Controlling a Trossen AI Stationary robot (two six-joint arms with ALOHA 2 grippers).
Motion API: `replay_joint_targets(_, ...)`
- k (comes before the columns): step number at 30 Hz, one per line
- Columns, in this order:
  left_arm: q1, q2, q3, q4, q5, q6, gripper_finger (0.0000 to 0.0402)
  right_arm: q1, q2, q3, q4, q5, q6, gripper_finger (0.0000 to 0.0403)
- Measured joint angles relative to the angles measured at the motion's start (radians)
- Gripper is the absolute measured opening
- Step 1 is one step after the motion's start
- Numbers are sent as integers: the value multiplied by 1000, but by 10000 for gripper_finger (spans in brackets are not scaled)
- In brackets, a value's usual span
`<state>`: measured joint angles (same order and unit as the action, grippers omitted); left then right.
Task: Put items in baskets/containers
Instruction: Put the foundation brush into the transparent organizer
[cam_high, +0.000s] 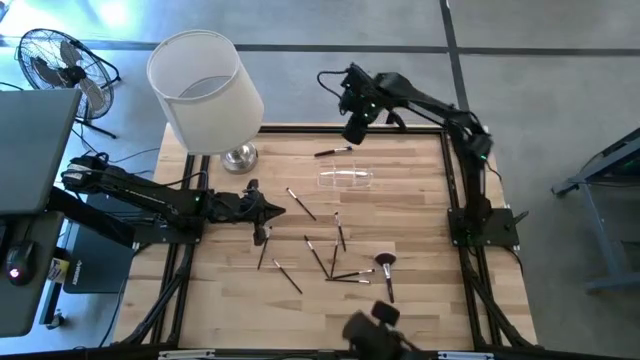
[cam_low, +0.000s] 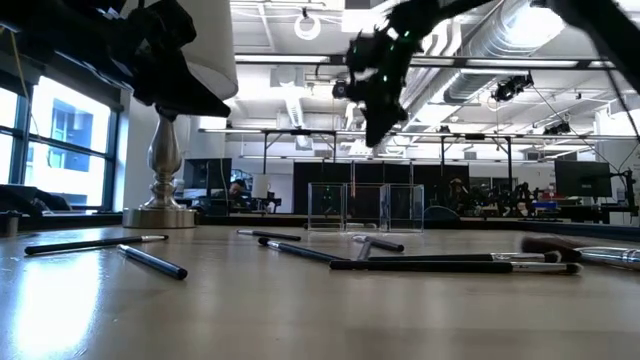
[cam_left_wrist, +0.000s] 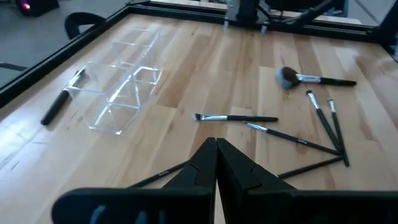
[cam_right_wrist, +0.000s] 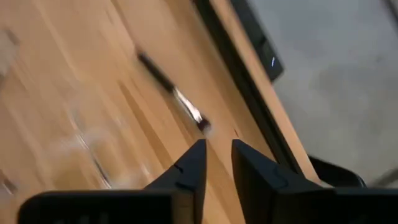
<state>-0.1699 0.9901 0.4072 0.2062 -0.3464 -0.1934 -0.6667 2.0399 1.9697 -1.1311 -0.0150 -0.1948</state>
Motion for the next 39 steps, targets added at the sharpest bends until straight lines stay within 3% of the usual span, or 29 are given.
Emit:
replay_joint_targets(7,0,0,0,-2,-28,-48,0,-42,172,83,-107,-76,-316,120)
replay_joint_targets(18,0,0,0,-31,-41,-77,0,-37,218,-40,59,-153,-564,125)
replay_joint_targets(28,0,0,0,-30,-58,-77,0,-33,219,-158,187,-143,-596,124)
replay_joint_targets(33,0,0,0,-30,-59,-77,0,-33,215,-215,242,-61,-621,124)
replay_joint_targets(39,0,0,0,-30,-60,-78,0,-34,214,-250,298,-122,-616,124)
